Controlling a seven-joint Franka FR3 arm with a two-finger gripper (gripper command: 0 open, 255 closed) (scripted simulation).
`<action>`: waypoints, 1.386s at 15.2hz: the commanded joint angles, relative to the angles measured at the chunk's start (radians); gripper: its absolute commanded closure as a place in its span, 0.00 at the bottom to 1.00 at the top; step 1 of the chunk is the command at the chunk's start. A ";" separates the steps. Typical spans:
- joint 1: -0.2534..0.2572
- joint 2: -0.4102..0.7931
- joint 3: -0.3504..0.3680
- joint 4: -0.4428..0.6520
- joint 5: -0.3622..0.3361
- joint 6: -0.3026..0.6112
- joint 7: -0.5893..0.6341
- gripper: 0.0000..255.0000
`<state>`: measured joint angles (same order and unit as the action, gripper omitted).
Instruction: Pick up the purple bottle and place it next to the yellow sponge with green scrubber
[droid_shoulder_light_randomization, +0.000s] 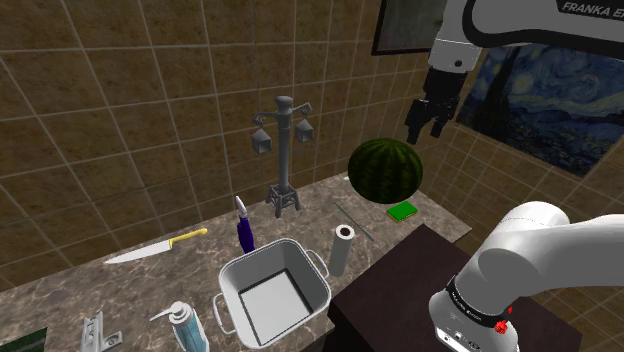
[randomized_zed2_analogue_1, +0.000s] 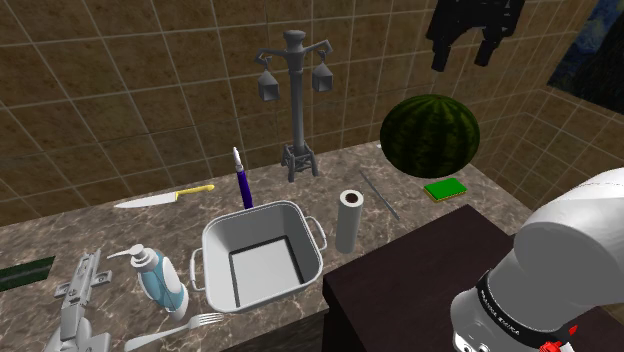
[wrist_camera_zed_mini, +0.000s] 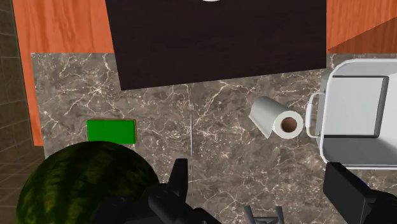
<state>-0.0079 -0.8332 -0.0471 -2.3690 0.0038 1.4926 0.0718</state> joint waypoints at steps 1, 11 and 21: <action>0.000 0.000 0.000 0.000 0.000 0.000 0.000 0.00; 0.053 0.221 0.153 -0.033 0.089 0.275 0.155 0.00; 0.081 0.544 0.292 0.070 0.092 0.515 0.315 0.00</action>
<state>0.0712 -0.3218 0.2323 -2.3125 0.0992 1.9863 0.3699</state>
